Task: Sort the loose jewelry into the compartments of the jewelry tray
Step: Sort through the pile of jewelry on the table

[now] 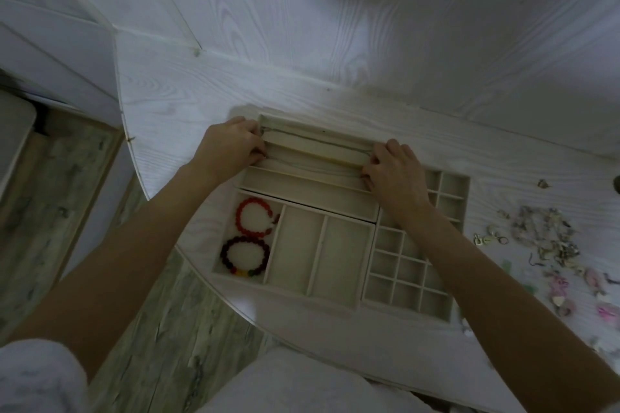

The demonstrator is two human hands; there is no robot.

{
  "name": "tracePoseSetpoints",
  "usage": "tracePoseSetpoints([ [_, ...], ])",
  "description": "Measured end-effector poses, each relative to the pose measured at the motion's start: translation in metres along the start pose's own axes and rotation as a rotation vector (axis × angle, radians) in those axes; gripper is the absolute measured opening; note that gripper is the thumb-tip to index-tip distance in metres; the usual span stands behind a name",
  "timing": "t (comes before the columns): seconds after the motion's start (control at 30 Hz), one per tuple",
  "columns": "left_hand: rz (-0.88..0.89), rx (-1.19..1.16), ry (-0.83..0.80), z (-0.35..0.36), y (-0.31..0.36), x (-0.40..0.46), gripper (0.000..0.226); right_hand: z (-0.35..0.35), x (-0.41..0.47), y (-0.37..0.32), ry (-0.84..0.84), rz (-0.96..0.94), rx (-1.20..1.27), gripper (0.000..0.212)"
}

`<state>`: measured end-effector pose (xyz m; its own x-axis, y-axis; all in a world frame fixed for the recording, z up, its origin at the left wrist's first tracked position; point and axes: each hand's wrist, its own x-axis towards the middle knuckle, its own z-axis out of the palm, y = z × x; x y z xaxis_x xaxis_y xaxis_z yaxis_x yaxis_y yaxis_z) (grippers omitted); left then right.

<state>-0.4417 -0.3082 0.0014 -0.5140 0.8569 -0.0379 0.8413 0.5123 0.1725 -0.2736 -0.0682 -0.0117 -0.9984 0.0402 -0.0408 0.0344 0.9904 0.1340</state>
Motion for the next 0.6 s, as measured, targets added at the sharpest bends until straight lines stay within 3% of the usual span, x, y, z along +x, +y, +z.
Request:
tracePoseSetpoints([
  [0.47, -0.149, 0.021, 0.006, 0.0006, 0.004, 0.0021, 0.008, 0.006, -0.0049, -0.0011, -0.007, 0.099, -0.048, 0.013],
  [0.6, -0.099, 0.03, -0.052, 0.0015, 0.0065, 0.0064, 0.008, 0.0068, -0.0053, 0.0018, 0.036, 0.092, 0.028, 0.012],
])
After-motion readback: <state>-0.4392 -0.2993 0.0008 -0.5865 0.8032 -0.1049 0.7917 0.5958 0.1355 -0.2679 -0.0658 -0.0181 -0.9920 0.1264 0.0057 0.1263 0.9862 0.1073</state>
